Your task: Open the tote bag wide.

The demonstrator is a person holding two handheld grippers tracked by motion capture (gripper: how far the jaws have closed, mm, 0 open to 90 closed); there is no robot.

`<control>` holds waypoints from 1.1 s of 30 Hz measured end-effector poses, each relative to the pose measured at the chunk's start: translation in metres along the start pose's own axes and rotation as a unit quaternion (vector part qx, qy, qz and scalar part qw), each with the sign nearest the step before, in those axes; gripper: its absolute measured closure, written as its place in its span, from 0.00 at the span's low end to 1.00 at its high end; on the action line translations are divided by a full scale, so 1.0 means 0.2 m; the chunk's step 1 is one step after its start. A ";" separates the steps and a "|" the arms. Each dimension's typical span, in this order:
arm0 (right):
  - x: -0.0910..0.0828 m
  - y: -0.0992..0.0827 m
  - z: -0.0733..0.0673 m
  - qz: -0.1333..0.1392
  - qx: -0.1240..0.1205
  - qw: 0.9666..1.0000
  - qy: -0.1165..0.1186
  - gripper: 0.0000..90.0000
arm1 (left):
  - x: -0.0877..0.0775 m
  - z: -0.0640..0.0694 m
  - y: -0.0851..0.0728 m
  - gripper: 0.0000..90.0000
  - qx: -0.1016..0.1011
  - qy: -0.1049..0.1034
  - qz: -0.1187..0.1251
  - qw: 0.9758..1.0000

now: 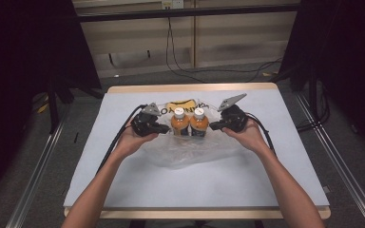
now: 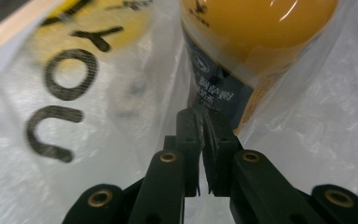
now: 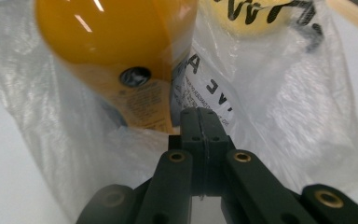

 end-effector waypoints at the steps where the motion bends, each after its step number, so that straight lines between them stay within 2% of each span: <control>1: 0.02 0.00 0.01 -0.006 0.000 1.000 -0.001 1.00 | 0.02 0.00 -0.01 0.95 -0.001 0.007 -0.007 1.000; 2: 0.04 0.00 0.02 -0.012 0.001 1.000 -0.001 1.00 | 0.04 -0.01 -0.02 0.95 0.002 0.002 -0.017 1.000; 4: 0.08 -0.01 0.03 -0.023 0.008 1.000 -0.001 1.00 | 0.08 -0.04 -0.06 0.95 0.007 0.016 -0.043 0.999; 6: 0.11 -0.03 0.04 -0.032 0.011 0.999 0.006 1.00 | 0.12 -0.05 -0.08 0.95 -0.017 0.015 -0.044 0.999; 7: 0.13 -0.04 0.04 -0.042 0.011 0.999 0.004 1.00 | 0.13 -0.06 -0.10 0.95 -0.019 0.024 -0.051 0.998; 8: 0.15 -0.06 0.05 -0.051 0.014 0.999 0.003 1.00 | 0.14 -0.07 -0.11 0.95 -0.020 0.019 -0.055 0.998; 9: 0.17 -0.07 0.04 -0.053 0.020 0.998 0.014 1.00 | 0.15 -0.07 -0.12 0.95 -0.023 0.020 -0.057 0.998; 14: 0.22 -0.12 0.04 -0.077 0.024 0.997 0.010 1.00 | 0.17 -0.09 -0.19 0.95 -0.019 0.034 -0.088 0.995; 16: 0.23 -0.13 0.04 -0.083 0.022 0.996 0.010 1.00 | 0.17 -0.10 -0.20 0.95 -0.022 0.034 -0.084 0.996; 18: 0.23 -0.15 0.05 -0.095 0.011 0.995 0.002 1.00 | 0.16 -0.10 -0.21 0.95 -0.017 0.038 -0.090 0.995; 19: 0.23 -0.16 0.05 -0.100 0.012 0.995 0.001 1.00 | 0.16 -0.10 -0.21 0.96 -0.015 0.037 -0.096 0.995; 22: 0.21 -0.18 0.07 -0.103 0.014 0.995 -0.002 1.00 | 0.15 -0.11 -0.22 0.98 0.009 0.055 -0.114 0.992; 24: 0.20 -0.19 0.09 -0.107 0.005 0.994 -0.007 1.00 | 0.15 -0.11 -0.23 0.99 0.006 0.056 -0.117 0.992; 27: 0.16 -0.22 0.11 -0.128 -0.003 0.991 -0.025 1.00 | 0.13 -0.13 -0.24 1.00 0.020 0.064 -0.132 0.989; 28: 0.15 -0.23 0.11 -0.132 -0.006 0.991 -0.028 1.00 | 0.12 -0.13 -0.25 1.00 0.014 0.067 -0.132 0.989; 29: 0.13 -0.25 0.13 -0.142 -0.013 0.989 -0.037 1.00 | 0.11 -0.14 -0.26 1.00 0.017 0.069 -0.138 0.988; 33: 0.04 -0.33 0.19 -0.169 -0.008 0.984 -0.057 1.00 | 0.07 -0.18 -0.30 1.00 0.006 0.080 -0.142 0.987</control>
Point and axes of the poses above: each handheld gripper's, and its own axes: x roughly forward along the jaws, y roughly out of its top, z roughly to its right, the point moved 9 cm from there along x, roughly forward along the jaws
